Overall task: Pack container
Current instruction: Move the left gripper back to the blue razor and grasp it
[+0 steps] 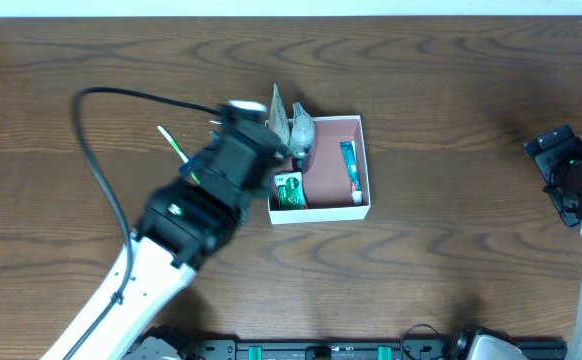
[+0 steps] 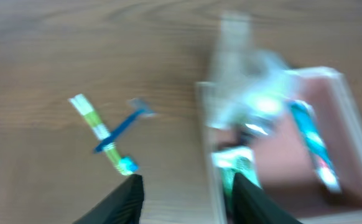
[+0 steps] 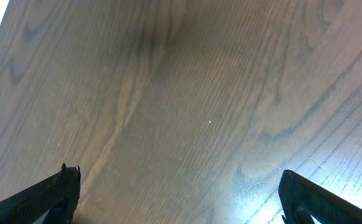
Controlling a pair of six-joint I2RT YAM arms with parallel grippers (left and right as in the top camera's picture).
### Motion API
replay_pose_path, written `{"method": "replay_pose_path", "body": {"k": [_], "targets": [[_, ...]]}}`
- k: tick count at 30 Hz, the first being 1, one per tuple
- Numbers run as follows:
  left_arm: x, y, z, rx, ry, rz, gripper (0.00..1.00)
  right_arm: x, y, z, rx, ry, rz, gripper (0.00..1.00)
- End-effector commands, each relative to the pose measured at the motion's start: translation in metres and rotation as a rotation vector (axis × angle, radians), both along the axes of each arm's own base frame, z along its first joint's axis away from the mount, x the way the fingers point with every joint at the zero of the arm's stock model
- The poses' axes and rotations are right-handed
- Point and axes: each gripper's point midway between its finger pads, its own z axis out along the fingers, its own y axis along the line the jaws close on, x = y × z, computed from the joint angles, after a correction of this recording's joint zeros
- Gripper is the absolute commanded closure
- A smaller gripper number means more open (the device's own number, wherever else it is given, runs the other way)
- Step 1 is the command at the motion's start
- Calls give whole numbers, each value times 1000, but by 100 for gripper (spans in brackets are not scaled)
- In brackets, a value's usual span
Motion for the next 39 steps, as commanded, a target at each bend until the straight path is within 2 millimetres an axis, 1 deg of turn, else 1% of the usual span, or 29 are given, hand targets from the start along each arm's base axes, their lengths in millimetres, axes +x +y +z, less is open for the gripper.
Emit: {"method": "replay_pose_path", "body": {"k": [1,4,6,7,11,14,17,20,22,26,30,33,39], "targets": [[16,55,-23,10,32,261,50,0,-3,3,-12,-1,3,1],[30,85,-50,1,105,361,49,0,-3,3,-12,-1,3,1],[41,99,-71,4,164,376,49,0,-3,3,-12,-1,4,1],[46,102,-81,8,195,359,49,0,-3,3,-12,-1,3,1],[64,103,-125,43,314,226,37,0,-3,3,-12,-1,3,1],[70,108,-157,99,390,171,37,0,-3,3,-12,-1,3,1],[70,108,-184,144,457,121,37,0,-3,3,-12,-1,3,1],[69,108,-205,170,509,93,37,0,-3,3,-12,-1,3,1],[70,108,-213,180,524,79,37,0,-3,3,-12,-1,3,1],[78,107,-219,213,513,18,37,0,-3,3,-12,-1,3,1],[89,105,-219,242,475,-36,36,0,-3,3,-12,-1,3,1],[96,104,-217,256,447,-62,32,0,-3,3,-12,-1,3,1],[99,104,-216,265,437,-77,31,0,-3,3,-12,-1,3,1]]}}
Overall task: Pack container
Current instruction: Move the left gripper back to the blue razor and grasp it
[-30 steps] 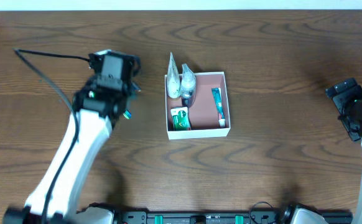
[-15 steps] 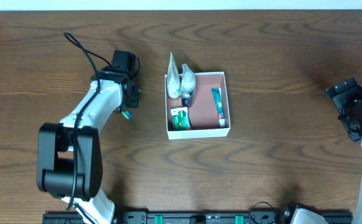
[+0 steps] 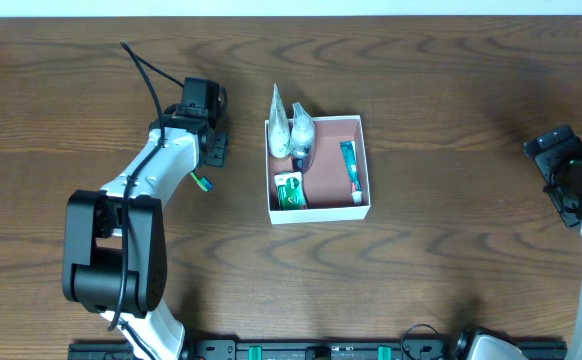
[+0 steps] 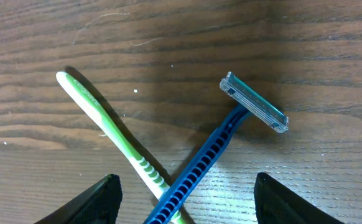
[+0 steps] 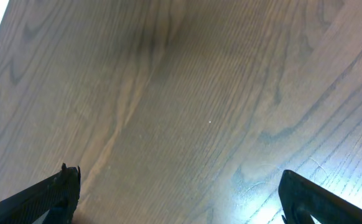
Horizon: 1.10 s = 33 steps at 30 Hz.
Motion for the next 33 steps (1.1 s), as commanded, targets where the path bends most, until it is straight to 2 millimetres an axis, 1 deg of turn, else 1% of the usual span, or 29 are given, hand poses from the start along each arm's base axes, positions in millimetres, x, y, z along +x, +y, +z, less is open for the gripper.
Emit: {"method": "replay_pose_path", "body": {"k": [1,9,11,13,15,23,26,33], "targets": [[-2,2,-7,19,25,-37,30,0,-3,3,-12,-1,3,1],[-2,2,-7,27,30,-62,31,0,-3,3,-12,-1,3,1],[-2,-4,-8,4,39,-105,32,0,-3,3,-12,-1,3,1],[-3,-11,-9,-22,47,-147,36,0,-3,3,-12,-1,4,1],[-2,-14,-9,-37,45,-155,36,0,-3,3,-12,-1,3,1],[-2,-15,-10,-43,46,-156,35,0,-3,3,-12,-1,3,1],[-4,-15,-16,-41,61,-156,35,0,-3,3,-12,-1,3,1],[-14,-14,-41,-37,138,-154,35,0,-3,3,-12,-1,3,1]]}}
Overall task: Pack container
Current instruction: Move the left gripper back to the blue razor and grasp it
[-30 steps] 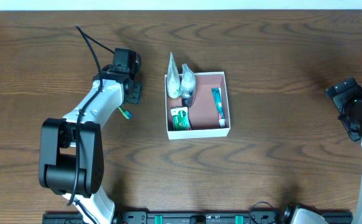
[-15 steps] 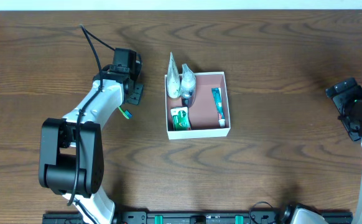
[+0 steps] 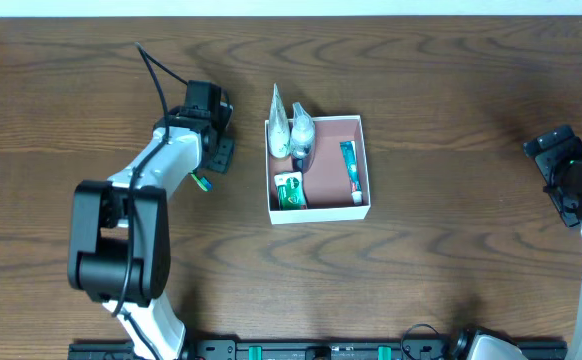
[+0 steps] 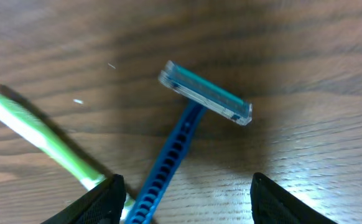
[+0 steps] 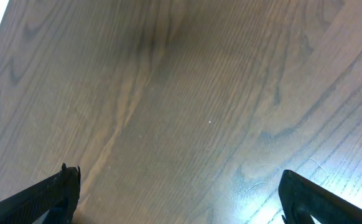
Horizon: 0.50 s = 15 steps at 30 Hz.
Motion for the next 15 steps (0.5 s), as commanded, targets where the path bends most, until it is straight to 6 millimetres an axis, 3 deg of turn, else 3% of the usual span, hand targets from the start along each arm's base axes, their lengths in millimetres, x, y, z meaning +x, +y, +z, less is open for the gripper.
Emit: {"method": "replay_pose_path", "body": {"k": [1,9,15], "targets": [[-8,1,-15,2,50,-11,35,0,-3,3,-12,-1,3,1],[-8,1,-16,1,53,-7,36,0,-3,3,-12,-1,4,1],[-14,2,-17,4,75,-6,63,0,-3,3,-12,-1,3,1]]}}
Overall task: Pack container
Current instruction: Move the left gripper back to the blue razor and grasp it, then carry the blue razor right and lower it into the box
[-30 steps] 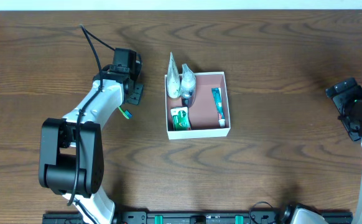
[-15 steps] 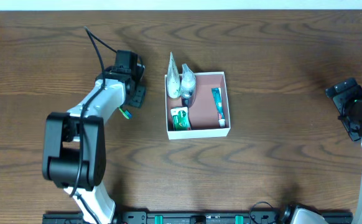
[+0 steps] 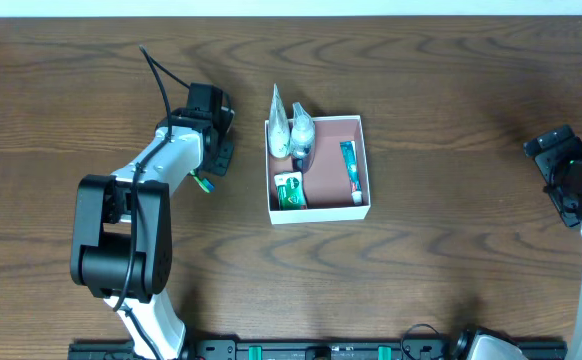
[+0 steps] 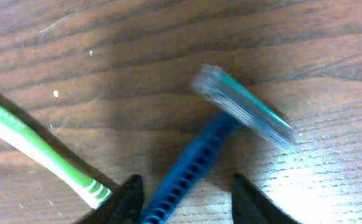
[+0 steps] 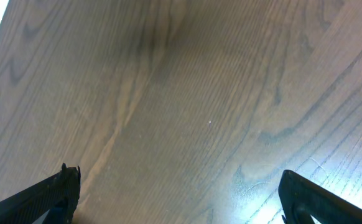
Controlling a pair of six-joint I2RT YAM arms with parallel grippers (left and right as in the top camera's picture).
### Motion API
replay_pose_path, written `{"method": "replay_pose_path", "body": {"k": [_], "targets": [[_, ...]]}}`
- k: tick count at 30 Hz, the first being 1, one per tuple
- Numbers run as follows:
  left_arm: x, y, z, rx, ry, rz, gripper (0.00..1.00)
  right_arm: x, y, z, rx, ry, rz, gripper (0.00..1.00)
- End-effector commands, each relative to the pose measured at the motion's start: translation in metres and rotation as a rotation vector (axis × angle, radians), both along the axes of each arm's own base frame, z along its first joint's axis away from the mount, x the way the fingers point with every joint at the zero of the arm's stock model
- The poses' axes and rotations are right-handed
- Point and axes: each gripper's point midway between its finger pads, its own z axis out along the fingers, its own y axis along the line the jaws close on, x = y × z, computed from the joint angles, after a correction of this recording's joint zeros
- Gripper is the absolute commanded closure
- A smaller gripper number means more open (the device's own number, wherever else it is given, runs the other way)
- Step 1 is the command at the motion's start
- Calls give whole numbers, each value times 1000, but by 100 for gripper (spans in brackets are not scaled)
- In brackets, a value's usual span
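A blue razor lies on the table, its handle running down between the fingers of my left gripper. The jaws are narrowed round the handle but still open: the left finger is at it, the right one stands off. A green toothbrush lies crossed under the razor, to its left. In the overhead view the left gripper hangs just left of the white box, which holds a toothpaste tube, a green packet and clear pouches. My right gripper is open over bare wood.
The right arm is parked at the table's far right edge. The left arm's black cable loops above the table behind the left wrist. The toothbrush end sticks out below the left gripper.
The left gripper's fingers have come closer together around the razor handle, and the razor head now sits further right in the view, blurred. The right arm has not moved.
The left gripper was first beside the box's left wall, razor and toothbrush lying further left. Then it stood wide open over the crossed razor and toothbrush, then centred on the razor. Now its jaws are narrowed around the razor handle.
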Motion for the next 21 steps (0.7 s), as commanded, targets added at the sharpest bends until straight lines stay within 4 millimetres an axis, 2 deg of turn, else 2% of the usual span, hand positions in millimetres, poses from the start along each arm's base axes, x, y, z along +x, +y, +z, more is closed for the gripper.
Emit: {"method": "replay_pose_path", "body": {"k": [1,11,14,18,21], "targets": [[-9,3,-12,9,49,-1,67,0,-3,3,-12,-1,3,1],[-7,4,-11,6,34,44,93,0,-3,3,-12,-1,4,1],[0,4,-4,4,14,45,94,0,-3,3,-12,-1,4,1],[14,2,19,-15,-46,80,94,0,-3,3,-12,-1,3,1],[24,1,52,-43,-123,120,94,0,-3,3,-12,-1,3,1]]}}
